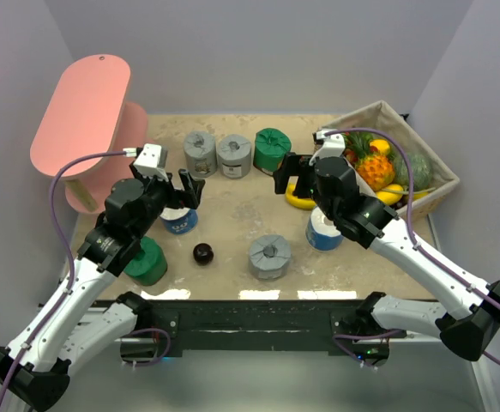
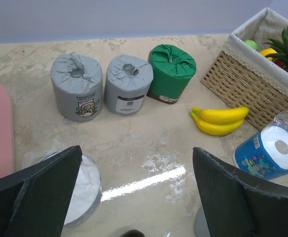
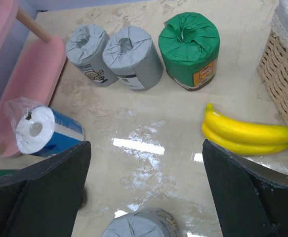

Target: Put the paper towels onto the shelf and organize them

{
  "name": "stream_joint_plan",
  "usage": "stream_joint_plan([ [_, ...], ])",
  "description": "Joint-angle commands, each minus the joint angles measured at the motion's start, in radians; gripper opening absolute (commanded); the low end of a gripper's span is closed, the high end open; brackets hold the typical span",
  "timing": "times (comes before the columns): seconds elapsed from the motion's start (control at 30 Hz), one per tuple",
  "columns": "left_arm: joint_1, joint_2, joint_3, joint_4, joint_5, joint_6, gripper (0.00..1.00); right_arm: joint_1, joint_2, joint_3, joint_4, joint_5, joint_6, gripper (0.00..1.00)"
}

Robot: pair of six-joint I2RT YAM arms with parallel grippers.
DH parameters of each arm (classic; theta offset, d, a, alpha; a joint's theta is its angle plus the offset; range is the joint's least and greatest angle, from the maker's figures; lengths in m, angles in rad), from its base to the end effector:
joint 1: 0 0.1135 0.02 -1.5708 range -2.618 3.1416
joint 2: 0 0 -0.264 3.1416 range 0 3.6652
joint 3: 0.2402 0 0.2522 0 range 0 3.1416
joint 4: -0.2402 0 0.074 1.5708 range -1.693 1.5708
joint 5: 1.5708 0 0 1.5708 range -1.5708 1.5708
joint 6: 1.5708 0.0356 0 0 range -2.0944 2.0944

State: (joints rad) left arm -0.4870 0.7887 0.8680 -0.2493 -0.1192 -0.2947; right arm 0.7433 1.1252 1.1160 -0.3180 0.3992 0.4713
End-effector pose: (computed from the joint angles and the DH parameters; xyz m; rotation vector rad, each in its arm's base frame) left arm 0.1621 -0.0810 0.3615 0.0809 1.7609 -0.4683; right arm 0.1955 0.1609 0.3751 0.0151 1.8968 0.4558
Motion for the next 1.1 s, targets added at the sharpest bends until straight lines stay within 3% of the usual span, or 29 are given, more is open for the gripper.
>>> stream_joint_plan([
  [0.0,-0.002,0.007,0.002,0.024,-0.028,0.014,1.0,0.001,-0.004,0.001,0.008,0.027,0.01,0.99],
  [0.27,-0.002,0.02,0.003,0.016,-0.037,0.017,1.0,-0.001,-0.015,-0.001,-0.021,0.03,0.015,0.99],
  [0.43,-0.002,0.069,0.058,-0.065,-0.114,0.011,1.0,0.001,-0.015,0.008,-0.11,-0.005,-0.037,0.98],
  [0.6,-0.002,0.168,0.158,-0.266,-0.131,-0.015,0.98,0.001,-0.011,-0.014,-0.153,-0.115,-0.079,0.91],
  [0.8,-0.004,0.276,0.201,-0.398,-0.21,0.014,0.93,0.001,-0.053,-0.096,-0.107,-0.229,-0.092,0.82],
  [1.07,-0.004,0.472,0.223,-0.43,-0.218,0.065,0.85,0.001,-0.136,-0.151,-0.047,-0.293,-0.126,0.78],
])
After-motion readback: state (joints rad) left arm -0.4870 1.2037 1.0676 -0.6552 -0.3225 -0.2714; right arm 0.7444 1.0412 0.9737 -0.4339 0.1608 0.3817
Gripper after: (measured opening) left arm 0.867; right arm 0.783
